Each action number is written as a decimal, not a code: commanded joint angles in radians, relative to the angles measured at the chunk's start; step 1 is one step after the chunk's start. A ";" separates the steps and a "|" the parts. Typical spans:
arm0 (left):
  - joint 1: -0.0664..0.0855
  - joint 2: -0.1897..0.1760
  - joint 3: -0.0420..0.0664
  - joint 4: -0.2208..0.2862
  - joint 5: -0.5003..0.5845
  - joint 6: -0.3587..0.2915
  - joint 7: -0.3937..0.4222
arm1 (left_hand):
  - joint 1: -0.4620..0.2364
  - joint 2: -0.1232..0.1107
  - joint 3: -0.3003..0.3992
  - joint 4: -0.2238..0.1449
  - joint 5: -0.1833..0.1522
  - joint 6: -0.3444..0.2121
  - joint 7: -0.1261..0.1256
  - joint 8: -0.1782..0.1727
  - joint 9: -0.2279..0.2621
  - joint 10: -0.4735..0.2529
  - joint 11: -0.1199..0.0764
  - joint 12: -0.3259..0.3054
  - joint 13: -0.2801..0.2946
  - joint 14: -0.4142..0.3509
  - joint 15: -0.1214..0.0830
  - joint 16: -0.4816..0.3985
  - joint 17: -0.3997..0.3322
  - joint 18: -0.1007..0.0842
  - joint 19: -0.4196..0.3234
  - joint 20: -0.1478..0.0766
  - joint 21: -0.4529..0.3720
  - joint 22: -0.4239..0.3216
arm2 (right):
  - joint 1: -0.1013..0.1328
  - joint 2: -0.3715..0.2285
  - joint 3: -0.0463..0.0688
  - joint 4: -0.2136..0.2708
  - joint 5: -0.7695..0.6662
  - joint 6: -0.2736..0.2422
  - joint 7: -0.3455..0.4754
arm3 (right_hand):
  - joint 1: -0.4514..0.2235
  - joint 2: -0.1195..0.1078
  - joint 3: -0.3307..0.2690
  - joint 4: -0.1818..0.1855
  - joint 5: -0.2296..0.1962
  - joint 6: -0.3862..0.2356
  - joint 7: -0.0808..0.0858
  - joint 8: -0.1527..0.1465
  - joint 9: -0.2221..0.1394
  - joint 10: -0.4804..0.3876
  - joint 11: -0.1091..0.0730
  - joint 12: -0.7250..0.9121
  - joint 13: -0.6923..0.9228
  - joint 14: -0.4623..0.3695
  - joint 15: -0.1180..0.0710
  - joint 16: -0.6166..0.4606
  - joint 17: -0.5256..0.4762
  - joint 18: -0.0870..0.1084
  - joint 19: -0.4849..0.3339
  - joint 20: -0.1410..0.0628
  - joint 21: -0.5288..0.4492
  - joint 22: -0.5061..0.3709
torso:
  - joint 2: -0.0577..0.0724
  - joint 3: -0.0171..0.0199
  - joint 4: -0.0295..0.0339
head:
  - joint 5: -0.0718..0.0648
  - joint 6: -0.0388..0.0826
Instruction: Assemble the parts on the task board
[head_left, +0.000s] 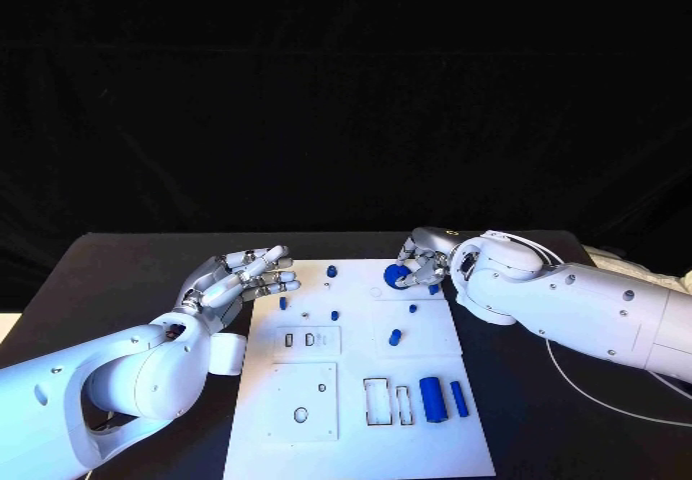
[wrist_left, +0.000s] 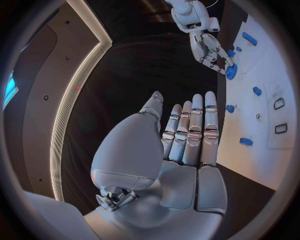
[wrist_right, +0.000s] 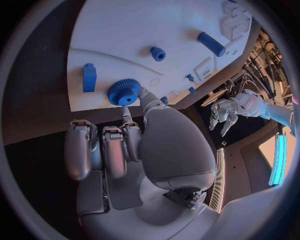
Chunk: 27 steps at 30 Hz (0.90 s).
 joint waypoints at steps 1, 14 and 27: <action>0.001 0.002 0.001 0.003 0.002 0.021 0.006 | 0.003 0.008 0.001 -0.006 0.003 -0.004 0.001 -0.007 -0.001 -0.002 0.002 -0.007 -0.001 -0.003 0.002 -0.007 0.002 0.012 -0.001 0.004 -0.006 -0.001 | -0.002 0.007 -0.002 -0.011 -0.022 0.017 -0.018 | 0.012 0.001 0.003 0.000 0.007 0.008 0.000 0.002 0.000 0.024 0.000 0.007 0.116 0.089 0.006 0.007 0.180 -0.009 0.008 -0.001 0.005 0.003 | 0.001 -0.0007 0.0021 | -0.001 -0.003; 0.001 0.002 0.001 -0.001 0.002 0.024 0.002 | 0.003 0.008 0.001 -0.006 0.003 -0.004 0.001 -0.007 -0.001 -0.002 0.002 -0.007 -0.001 -0.003 0.002 -0.007 0.002 0.012 -0.001 0.004 -0.006 -0.001 | -0.003 0.018 -0.003 -0.025 -0.026 -0.004 -0.020 | 0.011 0.007 0.005 0.000 0.015 0.014 0.000 0.005 0.001 0.034 0.000 0.026 0.134 0.089 0.006 0.008 0.182 -0.010 0.010 0.000 0.008 0.009 | 0.001 -0.0001 0.0019 | 0.002 -0.007; 0.001 0.002 0.001 -0.002 0.002 0.028 -0.002 | 0.006 0.010 0.001 -0.009 0.003 -0.004 0.000 -0.008 -0.001 -0.002 0.002 -0.008 -0.001 -0.003 0.001 -0.008 0.002 0.012 -0.001 0.004 -0.006 -0.002 | -0.004 0.019 -0.003 -0.031 -0.039 0.004 -0.023 | 0.013 0.007 0.005 -0.003 0.014 0.016 0.000 0.005 0.001 0.035 0.000 0.028 0.137 0.090 0.006 0.009 0.186 -0.011 0.012 0.000 0.011 0.013 | 0.001 -0.0005 0.0029 | -0.001 -0.009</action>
